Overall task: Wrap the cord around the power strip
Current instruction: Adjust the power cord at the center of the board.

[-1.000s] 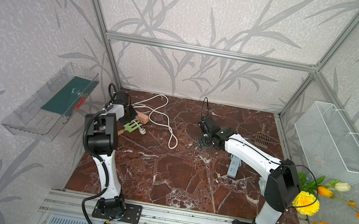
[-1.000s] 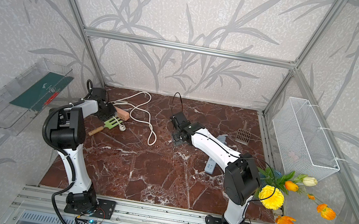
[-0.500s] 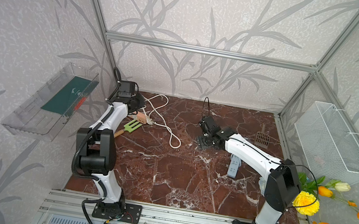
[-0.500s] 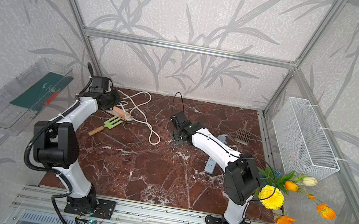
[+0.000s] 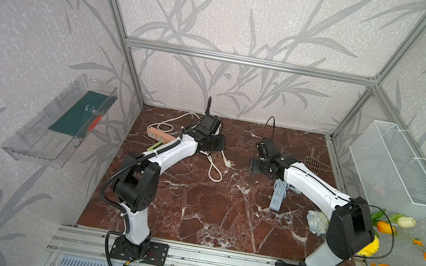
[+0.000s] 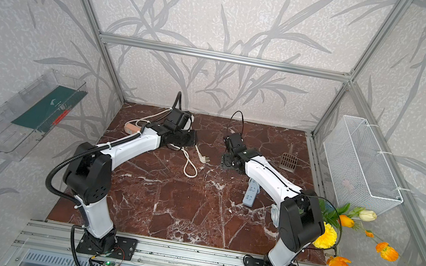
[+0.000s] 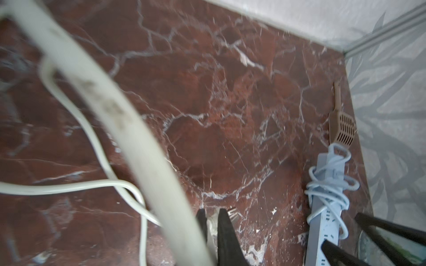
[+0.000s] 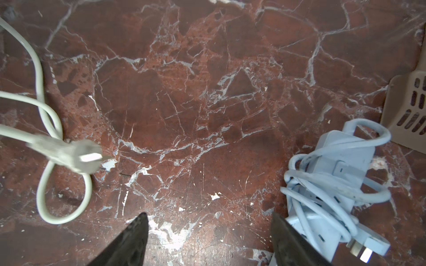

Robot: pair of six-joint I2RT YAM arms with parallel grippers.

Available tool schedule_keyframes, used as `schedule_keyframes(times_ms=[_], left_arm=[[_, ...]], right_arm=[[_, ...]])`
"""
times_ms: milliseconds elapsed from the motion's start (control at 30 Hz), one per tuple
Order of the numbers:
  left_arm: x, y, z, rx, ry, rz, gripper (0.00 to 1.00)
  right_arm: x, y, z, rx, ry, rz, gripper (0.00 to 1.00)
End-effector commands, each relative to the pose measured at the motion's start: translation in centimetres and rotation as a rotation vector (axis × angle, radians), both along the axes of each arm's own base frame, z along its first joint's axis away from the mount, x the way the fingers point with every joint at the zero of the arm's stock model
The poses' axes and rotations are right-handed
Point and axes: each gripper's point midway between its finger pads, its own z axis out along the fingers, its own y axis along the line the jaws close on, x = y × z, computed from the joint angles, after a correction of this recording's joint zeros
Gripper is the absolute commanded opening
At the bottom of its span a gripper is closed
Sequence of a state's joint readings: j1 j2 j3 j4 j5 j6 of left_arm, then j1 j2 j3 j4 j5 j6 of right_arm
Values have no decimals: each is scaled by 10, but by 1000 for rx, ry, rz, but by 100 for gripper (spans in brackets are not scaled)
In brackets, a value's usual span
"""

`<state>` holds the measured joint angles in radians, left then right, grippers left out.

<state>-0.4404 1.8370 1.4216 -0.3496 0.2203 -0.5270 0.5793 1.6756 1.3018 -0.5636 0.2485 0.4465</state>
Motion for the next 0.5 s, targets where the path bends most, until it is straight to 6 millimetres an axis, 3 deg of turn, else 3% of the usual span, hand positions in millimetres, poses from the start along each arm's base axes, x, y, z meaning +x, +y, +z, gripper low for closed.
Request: schedule_keyframes(times_ms=[0, 100, 200, 267, 333, 467], left_arm=[[-8, -5, -20, 21, 70, -45, 15], [-8, -1, -20, 65, 69, -73, 20], [-13, 4, -18, 129, 93, -120, 38], [-14, 18, -10, 185, 97, -111, 51], [-9, 45, 1, 252, 98, -44, 59], [4, 124, 27, 386, 86, 119, 70]], right_arm=[[-2, 2, 5, 46, -12, -15, 81], [-3, 6, 0, 64, -1, -10, 81], [-1, 12, -2, 88, 5, 2, 81], [0, 16, -3, 98, 14, 11, 81], [0, 17, -1, 99, 17, 16, 80], [-1, 18, -1, 100, 18, 31, 80]])
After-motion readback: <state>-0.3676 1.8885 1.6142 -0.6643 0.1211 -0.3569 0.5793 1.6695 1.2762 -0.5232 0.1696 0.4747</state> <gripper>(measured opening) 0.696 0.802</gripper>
